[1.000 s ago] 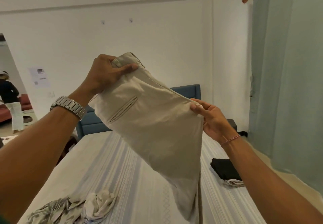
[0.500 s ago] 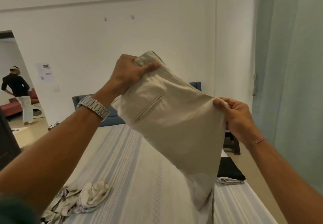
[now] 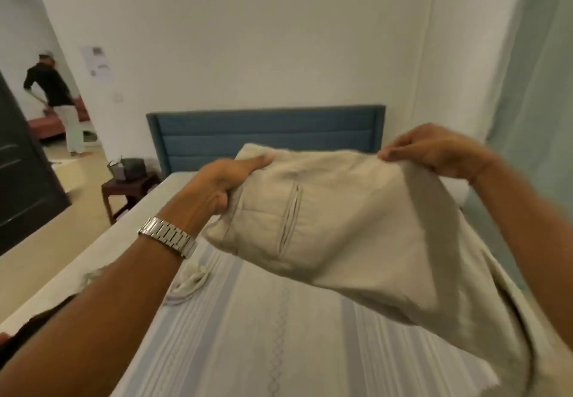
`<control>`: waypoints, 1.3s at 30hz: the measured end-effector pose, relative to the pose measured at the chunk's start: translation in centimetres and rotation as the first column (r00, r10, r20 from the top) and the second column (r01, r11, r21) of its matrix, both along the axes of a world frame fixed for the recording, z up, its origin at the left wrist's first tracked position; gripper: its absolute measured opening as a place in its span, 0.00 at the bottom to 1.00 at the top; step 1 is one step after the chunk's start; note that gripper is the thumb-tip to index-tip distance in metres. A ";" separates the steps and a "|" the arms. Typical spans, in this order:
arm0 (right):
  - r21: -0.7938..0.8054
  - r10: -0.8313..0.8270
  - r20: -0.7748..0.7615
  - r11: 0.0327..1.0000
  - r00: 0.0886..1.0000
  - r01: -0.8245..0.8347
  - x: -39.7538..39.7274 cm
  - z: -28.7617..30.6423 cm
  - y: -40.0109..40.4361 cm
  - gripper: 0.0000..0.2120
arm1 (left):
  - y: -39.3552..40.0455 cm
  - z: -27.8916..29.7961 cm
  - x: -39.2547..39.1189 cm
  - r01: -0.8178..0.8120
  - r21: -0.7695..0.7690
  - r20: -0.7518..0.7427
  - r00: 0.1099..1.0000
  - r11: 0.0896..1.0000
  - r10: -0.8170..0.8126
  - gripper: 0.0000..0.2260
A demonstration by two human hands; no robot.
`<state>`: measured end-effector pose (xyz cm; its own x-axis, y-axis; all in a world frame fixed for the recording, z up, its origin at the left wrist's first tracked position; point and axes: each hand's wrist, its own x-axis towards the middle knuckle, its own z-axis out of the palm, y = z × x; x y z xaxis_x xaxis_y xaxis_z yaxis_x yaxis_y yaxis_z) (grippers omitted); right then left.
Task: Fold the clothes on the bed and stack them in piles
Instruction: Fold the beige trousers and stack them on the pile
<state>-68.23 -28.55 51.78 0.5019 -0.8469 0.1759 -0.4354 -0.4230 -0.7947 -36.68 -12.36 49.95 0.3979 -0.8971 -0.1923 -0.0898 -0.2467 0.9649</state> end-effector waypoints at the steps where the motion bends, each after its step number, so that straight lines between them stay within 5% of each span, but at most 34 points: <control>1: 0.043 0.030 -0.097 0.999 0.995 -0.026 3.5 -3.9 -1.0 0.10 | 0.3 -3.8 3.1 -0.036 0.084 -0.018 0.999 0.996 0.037 0.29; 4: 0.217 0.099 -0.266 0.975 0.959 -0.040 11.7 -16.8 -1.8 0.09 | 1.4 -15.9 10.7 -0.073 0.364 -0.040 0.995 0.929 0.094 0.46; 10: 0.458 0.127 -0.270 0.889 0.954 0.011 27.8 -52.8 2.6 0.05 | 7.8 -47.5 22.4 -0.121 0.582 -0.070 0.978 0.804 0.197 0.28; 13: 0.496 0.028 -0.206 0.865 0.978 0.080 32.5 -63.8 5.8 0.05 | 10.9 -57.4 25.7 -0.183 0.569 -0.051 0.965 0.802 0.256 0.22; 20: 0.425 0.015 -0.240 0.901 0.971 0.091 36.9 -68.9 5.5 0.06 | 11.5 -64.3 28.8 -0.250 0.508 0.046 0.963 0.824 0.264 0.11; 30: 0.345 -0.024 -0.340 0.927 0.940 0.148 38.7 -71.0 4.8 0.12 | 10.7 -67.6 30.4 -0.352 0.421 0.469 0.873 0.836 0.131 0.23; 35: 0.356 0.040 -0.334 0.931 0.942 0.086 38.1 -70.7 5.3 0.17 | 10.2 -67.4 28.9 -0.471 0.400 0.731 0.681 0.786 0.035 0.33; 39: 0.348 0.108 -0.328 0.938 0.938 0.014 36.3 -69.4 6.2 0.22 | 8.8 -67.2 26.5 -0.413 0.207 0.897 0.442 0.887 -0.004 0.32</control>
